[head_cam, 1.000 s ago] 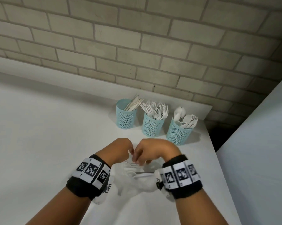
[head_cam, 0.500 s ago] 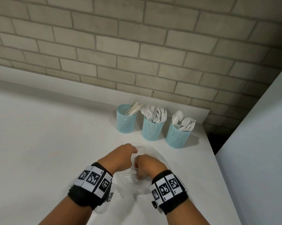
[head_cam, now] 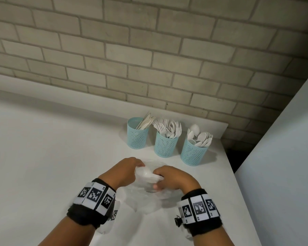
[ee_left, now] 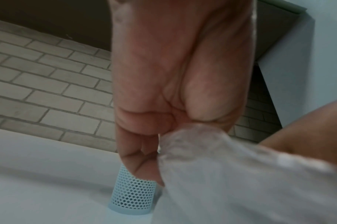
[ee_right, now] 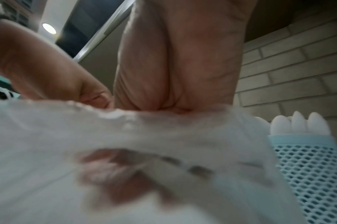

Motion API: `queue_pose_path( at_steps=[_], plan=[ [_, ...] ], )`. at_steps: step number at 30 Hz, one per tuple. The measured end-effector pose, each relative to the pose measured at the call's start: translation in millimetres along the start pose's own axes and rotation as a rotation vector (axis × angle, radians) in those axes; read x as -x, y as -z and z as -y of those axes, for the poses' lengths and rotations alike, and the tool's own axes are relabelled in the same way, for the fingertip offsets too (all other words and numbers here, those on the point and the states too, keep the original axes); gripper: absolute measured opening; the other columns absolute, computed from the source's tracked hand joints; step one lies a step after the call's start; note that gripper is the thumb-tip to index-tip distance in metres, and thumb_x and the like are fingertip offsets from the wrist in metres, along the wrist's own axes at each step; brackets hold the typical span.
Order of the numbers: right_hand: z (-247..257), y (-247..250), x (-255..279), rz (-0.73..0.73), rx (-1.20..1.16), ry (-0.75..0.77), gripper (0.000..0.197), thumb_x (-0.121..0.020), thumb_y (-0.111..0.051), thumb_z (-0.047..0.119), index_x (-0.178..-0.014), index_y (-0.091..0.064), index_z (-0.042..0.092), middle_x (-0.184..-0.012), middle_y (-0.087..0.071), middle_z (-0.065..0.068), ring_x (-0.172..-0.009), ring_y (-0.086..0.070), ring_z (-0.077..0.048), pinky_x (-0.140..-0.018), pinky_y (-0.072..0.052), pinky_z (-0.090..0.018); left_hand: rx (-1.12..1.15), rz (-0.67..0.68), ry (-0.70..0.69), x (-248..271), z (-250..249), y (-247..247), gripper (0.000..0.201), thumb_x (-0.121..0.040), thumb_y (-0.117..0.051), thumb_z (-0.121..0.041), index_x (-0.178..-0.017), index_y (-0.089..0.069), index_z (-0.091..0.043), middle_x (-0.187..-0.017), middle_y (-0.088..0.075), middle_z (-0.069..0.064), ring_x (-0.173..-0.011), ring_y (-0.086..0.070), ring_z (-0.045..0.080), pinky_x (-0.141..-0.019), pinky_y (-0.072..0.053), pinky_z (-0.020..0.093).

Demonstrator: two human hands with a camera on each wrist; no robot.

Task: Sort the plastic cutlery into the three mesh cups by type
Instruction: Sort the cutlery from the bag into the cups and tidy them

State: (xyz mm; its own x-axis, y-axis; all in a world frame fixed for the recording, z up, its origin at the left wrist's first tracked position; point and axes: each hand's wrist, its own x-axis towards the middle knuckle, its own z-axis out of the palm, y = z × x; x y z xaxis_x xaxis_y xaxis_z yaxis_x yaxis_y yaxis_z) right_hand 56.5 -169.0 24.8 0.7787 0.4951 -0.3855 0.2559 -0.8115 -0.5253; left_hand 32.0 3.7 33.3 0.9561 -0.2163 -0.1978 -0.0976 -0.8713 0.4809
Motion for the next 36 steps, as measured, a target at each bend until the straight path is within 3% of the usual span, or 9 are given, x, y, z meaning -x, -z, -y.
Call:
queue_pose_path(
  at_steps=[5, 11, 15, 19, 22, 25, 30, 34, 36],
  plan=[
    [-6.8, 7.2, 3.3, 0.045, -0.366, 0.079, 0.01, -0.089, -0.061, 0.016, -0.084, -0.063, 0.024, -0.068, -0.066, 0.009, -0.078, -0.06, -0.014, -0.093, -0.045, -0.036, -0.034, 0.02, 0.05, -4.9, 2.0, 4.4, 0.044, -0.092, -0.045, -0.001, -0.132, -0.049, -0.017, -0.134, -0.052, 0.003, -0.12, -0.05, 0.019, -0.091, -0.035, 0.018],
    [3.0, 16.1, 6.7, -0.097, -0.974, 0.247, 0.019, -0.099, -0.041, 0.013, -0.085, -0.054, 0.01, -0.075, -0.072, 0.0, -0.086, -0.067, -0.023, -0.082, -0.053, -0.026, -0.078, 0.219, 0.066, -6.7, 6.6, 5.4, 0.046, -0.089, -0.055, -0.011, -0.133, -0.049, -0.024, -0.141, -0.041, -0.003, -0.126, -0.044, 0.016, -0.1, -0.039, 0.024],
    [8.7, 25.2, -5.0, -0.218, -1.267, 0.249, 0.026, -0.1, -0.036, 0.019, -0.086, -0.056, 0.01, -0.099, -0.073, -0.006, -0.101, -0.067, -0.017, -0.096, -0.048, -0.036, 0.148, -0.056, -0.054, -5.6, -6.0, 6.0, 0.034, -0.087, -0.062, -0.032, -0.12, -0.059, -0.027, -0.128, -0.047, -0.004, -0.127, -0.036, 0.017, -0.107, -0.031, 0.033],
    [16.8, 25.9, -18.1, -0.257, -1.258, 0.218, 0.035, -0.101, -0.035, 0.026, -0.09, -0.065, 0.01, -0.114, -0.067, -0.005, -0.109, -0.06, -0.02, -0.098, -0.046, -0.036, 0.466, -0.211, -0.24, -5.5, -26.0, 2.8, 0.013, -0.097, -0.048, -0.027, -0.097, -0.061, -0.027, -0.089, -0.056, -0.011, -0.082, -0.051, 0.001, -0.078, -0.041, 0.022],
    [24.4, 23.4, -21.4, -0.261, -1.213, 0.185, 0.034, -0.099, -0.038, 0.03, -0.092, -0.067, 0.016, -0.109, -0.068, 0.003, -0.104, -0.061, -0.013, -0.097, -0.047, -0.037, 0.721, -0.089, -0.207, -10.4, -27.5, -1.8, 0.028, -0.1, -0.036, -0.034, -0.113, -0.058, -0.023, -0.1, -0.063, -0.008, -0.087, -0.058, -0.001, -0.075, -0.046, 0.014],
    [26.7, 19.8, -21.2, -0.255, -1.148, 0.164, 0.031, -0.098, -0.039, 0.034, -0.098, -0.066, 0.02, -0.094, -0.07, 0.001, -0.091, -0.066, -0.015, -0.091, -0.051, -0.041, 0.897, -0.049, -0.145, -13.2, -23.3, -2.3, 0.03, -0.099, -0.04, -0.035, -0.103, -0.064, -0.017, -0.097, -0.069, 0.001, -0.083, -0.065, 0.005, -0.064, -0.049, 0.01],
    [22.8, 16.5, -22.8, -0.214, -1.14, 0.135, 0.03, -0.096, -0.043, 0.037, -0.1, -0.069, 0.022, -0.096, -0.072, -0.004, -0.1, -0.064, -0.022, -0.094, -0.05, -0.039, 1.025, -0.001, -0.164, -15.8, -18.2, -3.2, 0.028, -0.097, -0.046, -0.028, -0.116, -0.061, -0.014, -0.11, -0.069, 0.004, -0.103, -0.065, 0.014, -0.088, -0.05, 0.025],
    [21.9, 15.7, -22.5, -0.236, -1.184, 0.115, 0.032, -0.097, -0.043, 0.033, -0.11, -0.066, 0.015, -0.102, -0.069, -0.003, -0.066, -0.062, -0.011, -0.048, -0.048, -0.022, 1.201, 0.069, -0.147, -18.8, -16.2, -7.7, 0.021, -0.099, -0.043, -0.018, -0.11, -0.058, -0.008, -0.09, -0.063, 0.01, -0.078, -0.064, 0.016, -0.077, -0.054, 0.029],
    [19.8, 15.9, -22.1, -0.245, -1.246, 0.132, 0.036, -0.099, -0.041, 0.029, -0.119, -0.061, 0.006, -0.095, -0.07, -0.002, -0.05, -0.056, -0.007, -0.042, -0.044, -0.021, 1.273, 0.067, -0.096, -20.0, -14.7, -7.9, 0.017, -0.099, -0.042, -0.014, -0.102, -0.058, -0.009, -0.08, -0.061, 0.008, -0.067, -0.062, 0.014, -0.068, -0.056, 0.028]
  ],
)
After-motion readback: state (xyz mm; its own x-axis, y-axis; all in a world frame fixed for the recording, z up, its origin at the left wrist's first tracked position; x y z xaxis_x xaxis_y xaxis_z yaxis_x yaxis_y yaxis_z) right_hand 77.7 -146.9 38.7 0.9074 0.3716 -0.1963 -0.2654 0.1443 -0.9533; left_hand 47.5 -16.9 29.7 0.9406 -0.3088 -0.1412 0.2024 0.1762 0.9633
